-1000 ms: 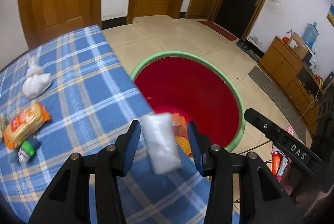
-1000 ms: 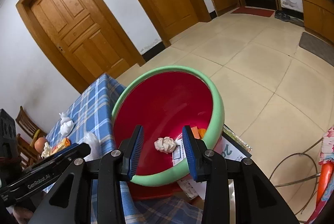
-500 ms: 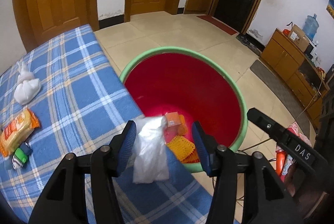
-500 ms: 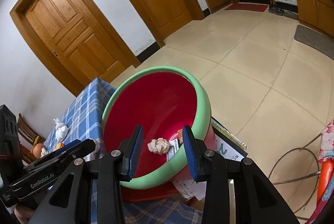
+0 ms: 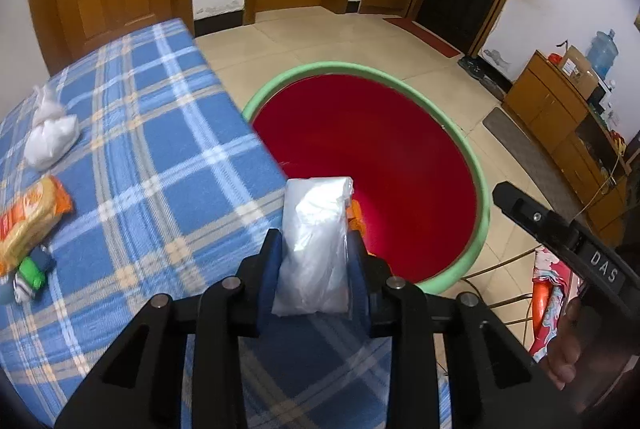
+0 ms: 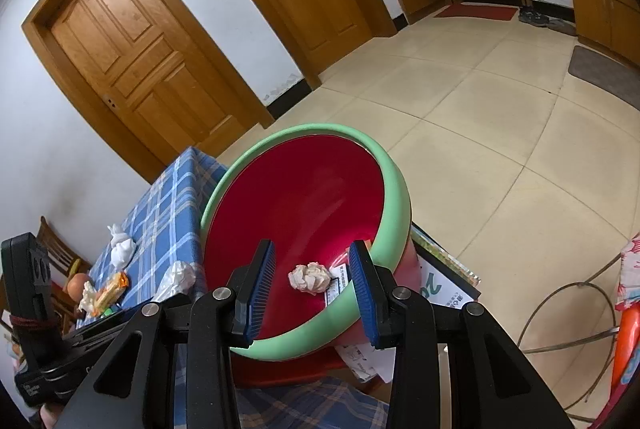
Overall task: Collect trash
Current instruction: 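Open the right tool over the bucket while the left tool opens, dropping both items, then move both tools back over the table, then grasp the crumpled cream tissue with the left tool, then grasp the orange snack packet with the right tool while the left tool holds the tissue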
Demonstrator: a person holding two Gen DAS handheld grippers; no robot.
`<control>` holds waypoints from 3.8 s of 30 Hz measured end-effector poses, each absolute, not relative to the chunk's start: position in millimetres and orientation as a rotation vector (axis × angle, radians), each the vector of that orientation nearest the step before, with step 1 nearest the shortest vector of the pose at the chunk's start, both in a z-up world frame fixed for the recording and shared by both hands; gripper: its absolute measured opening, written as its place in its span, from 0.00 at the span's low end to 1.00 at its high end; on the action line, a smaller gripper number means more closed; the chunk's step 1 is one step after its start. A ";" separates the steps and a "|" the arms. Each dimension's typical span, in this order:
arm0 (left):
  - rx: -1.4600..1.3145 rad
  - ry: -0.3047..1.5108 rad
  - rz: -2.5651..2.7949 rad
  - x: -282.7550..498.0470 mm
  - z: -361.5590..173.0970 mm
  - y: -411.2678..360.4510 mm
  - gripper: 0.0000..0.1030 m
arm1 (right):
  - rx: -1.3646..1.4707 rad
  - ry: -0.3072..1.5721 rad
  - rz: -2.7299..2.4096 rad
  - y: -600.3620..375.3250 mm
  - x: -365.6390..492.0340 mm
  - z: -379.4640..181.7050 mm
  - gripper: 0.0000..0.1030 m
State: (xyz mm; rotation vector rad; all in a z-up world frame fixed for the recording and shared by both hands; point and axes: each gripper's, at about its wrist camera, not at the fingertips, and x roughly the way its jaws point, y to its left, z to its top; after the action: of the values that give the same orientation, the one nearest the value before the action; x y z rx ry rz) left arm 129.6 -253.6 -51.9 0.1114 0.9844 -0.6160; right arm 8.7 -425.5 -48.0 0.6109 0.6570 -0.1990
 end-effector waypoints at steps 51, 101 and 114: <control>-0.065 0.856 -0.279 141.6 -8.7 -77.6 0.55 | 0.477 0.708 -0.059 -326.5 34.9 -24.6 0.55; -0.286 0.868 -0.106 197.7 -57.5 49.1 0.40 | 0.300 0.865 0.091 -185.4 140.6 -31.0 0.68; -0.310 0.833 -0.074 195.0 -47.3 66.0 0.40 | 0.378 0.954 0.168 -145.0 177.6 -45.8 0.68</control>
State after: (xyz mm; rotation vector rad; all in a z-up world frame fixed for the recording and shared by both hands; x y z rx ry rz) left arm 195.0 66.0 -47.3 -0.3098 0.8330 -0.0743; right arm 177.6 -145.0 -45.8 0.3782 0.9543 0.1682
